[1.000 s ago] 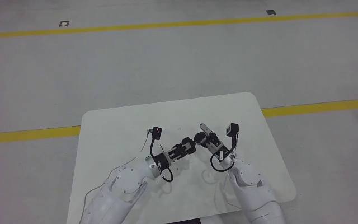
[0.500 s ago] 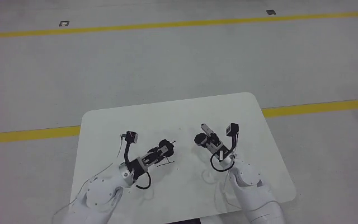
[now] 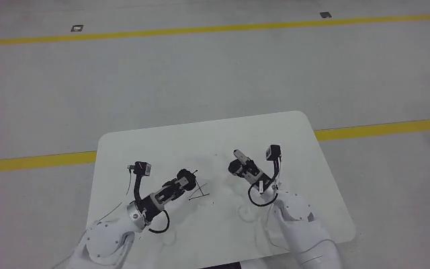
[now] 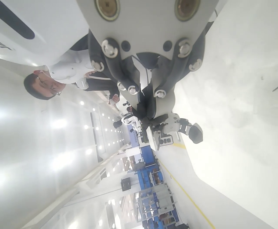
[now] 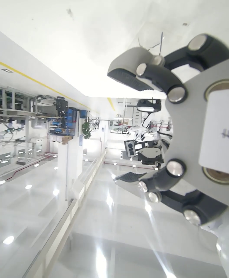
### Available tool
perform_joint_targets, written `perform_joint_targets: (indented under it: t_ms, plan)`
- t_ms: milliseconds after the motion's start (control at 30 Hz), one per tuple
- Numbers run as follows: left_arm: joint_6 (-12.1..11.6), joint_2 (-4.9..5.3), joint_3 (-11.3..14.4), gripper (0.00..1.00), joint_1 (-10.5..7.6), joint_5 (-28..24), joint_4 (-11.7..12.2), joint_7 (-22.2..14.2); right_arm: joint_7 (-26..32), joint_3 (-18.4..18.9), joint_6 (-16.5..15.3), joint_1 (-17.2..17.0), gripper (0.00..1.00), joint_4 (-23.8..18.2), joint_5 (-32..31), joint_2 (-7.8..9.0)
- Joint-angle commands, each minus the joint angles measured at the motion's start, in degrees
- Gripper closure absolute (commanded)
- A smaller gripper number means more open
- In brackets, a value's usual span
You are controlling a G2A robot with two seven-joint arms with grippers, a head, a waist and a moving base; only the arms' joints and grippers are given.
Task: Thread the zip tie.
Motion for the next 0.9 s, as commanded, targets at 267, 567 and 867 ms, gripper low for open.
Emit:
perform_joint_targets:
  t_ms: [267,567,867]
  plan:
    - [0.0,0.64,-3.7,1.00,3.26,-2.3,-0.2,2.8,4.2,-3.8,7.7,0.5,0.00,-6.1,-20.3,1.36]
    - [0.0,1.40,-9.5,1.00,8.05,-5.0,-2.8,0.8,5.3,-3.8,6.9,0.2,0.00,-6.8,-21.1,1.60]
    - [0.0,1.40,-9.5,1.00,8.05,-5.0,-2.8,0.8,12.3,-13.4,15.3,5.5,0.00,-10.1,-37.8,1.75]
